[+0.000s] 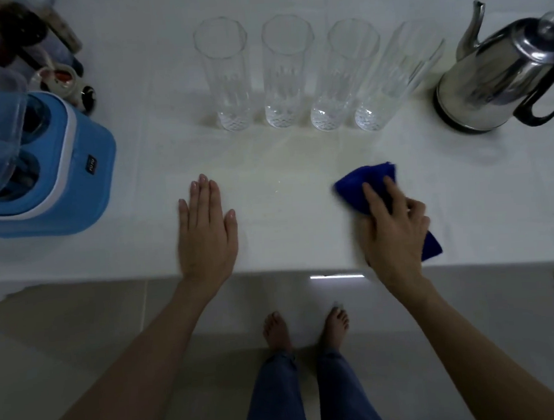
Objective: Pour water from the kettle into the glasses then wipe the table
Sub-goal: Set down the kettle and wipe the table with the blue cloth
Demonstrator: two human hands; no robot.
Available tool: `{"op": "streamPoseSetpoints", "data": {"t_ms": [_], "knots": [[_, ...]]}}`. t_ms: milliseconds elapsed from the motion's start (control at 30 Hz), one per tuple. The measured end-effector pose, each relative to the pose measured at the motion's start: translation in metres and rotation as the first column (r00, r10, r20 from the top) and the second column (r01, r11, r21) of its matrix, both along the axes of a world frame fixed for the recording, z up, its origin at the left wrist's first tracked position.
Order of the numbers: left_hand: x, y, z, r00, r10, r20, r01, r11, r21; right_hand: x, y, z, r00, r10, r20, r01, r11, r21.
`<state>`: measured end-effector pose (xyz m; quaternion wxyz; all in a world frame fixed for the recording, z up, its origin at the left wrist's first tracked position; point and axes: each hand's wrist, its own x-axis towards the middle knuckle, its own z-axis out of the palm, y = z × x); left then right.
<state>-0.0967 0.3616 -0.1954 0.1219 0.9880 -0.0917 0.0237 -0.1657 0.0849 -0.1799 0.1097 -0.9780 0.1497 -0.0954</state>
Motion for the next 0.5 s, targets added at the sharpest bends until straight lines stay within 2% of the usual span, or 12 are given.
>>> {"op": "streamPoseSetpoints", "data": {"t_ms": [133, 233, 300, 400, 500], "knots": [[-0.002, 0.0, 0.0, 1.0, 0.004, 0.01, -0.004, 1.0, 0.01, 0.04, 0.009, 0.004, 0.972, -0.236, -0.006, 0.236, 0.971, 0.043], [-0.007, 0.005, -0.002, 0.999, 0.028, 0.016, -0.029, 0.999, 0.022, 0.071, 0.045, 0.003, 0.964, -0.262, -0.049, 0.264, 0.963, 0.048], [-0.011, 0.01, -0.003, 0.998, 0.057, 0.017, -0.058, 0.998, 0.027, 0.081, 0.073, 0.002, 0.983, -0.177, -0.055, 0.18, 0.982, 0.064], [-0.013, 0.016, -0.003, 0.998, 0.07, 0.008, -0.07, 0.997, 0.042, 0.074, 0.096, 0.002, 0.998, 0.064, -0.027, -0.062, 0.995, 0.08], [-0.013, 0.015, -0.002, 0.997, 0.073, -0.005, -0.073, 0.996, 0.056, 0.046, 0.088, 0.003, 0.943, 0.332, -0.017, -0.33, 0.942, 0.06]]}}
